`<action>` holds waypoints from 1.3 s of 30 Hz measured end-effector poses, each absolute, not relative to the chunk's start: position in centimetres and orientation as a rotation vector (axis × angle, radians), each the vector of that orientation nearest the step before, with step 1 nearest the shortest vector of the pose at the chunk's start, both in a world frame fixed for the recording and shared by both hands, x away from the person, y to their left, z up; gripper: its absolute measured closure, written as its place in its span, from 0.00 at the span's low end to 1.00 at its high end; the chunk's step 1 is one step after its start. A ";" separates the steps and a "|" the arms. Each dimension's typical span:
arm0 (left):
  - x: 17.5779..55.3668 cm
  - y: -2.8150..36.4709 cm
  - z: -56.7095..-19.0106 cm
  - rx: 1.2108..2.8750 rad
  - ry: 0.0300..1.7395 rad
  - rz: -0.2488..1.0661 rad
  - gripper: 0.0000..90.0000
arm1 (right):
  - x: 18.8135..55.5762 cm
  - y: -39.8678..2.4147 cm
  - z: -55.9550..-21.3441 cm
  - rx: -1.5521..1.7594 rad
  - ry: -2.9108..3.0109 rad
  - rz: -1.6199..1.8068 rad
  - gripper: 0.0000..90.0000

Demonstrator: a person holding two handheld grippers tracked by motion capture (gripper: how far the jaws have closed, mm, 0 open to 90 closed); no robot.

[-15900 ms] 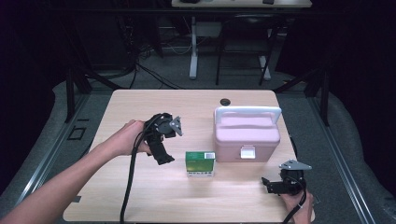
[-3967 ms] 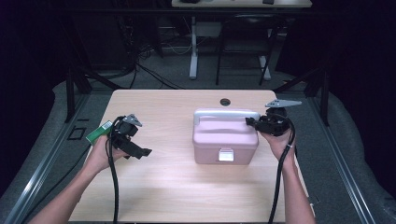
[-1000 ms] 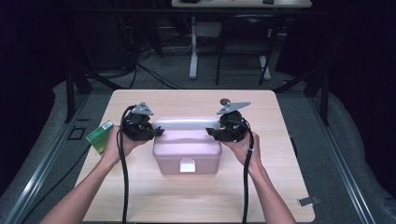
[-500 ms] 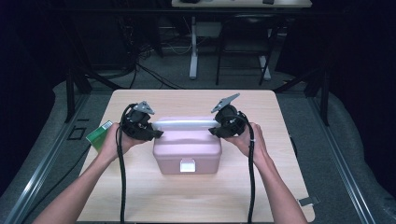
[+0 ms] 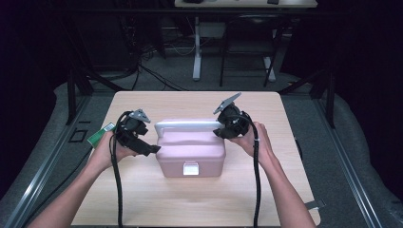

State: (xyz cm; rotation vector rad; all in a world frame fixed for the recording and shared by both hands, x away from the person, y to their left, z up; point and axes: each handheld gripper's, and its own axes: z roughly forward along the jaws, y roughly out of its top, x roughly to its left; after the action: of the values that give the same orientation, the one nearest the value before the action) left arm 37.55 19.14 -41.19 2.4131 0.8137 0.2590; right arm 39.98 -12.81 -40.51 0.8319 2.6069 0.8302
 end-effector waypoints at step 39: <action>35.1 20.7 -44.9 2.346 0.858 0.226 0.29 | 41.5 -13.3 -39.4 0.874 2.639 0.896 0.81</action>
State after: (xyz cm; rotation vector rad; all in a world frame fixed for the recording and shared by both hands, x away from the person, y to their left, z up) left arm 35.15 20.66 -44.87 2.3461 0.8578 0.2258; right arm 41.51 -13.26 -39.40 0.8742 2.6388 0.8959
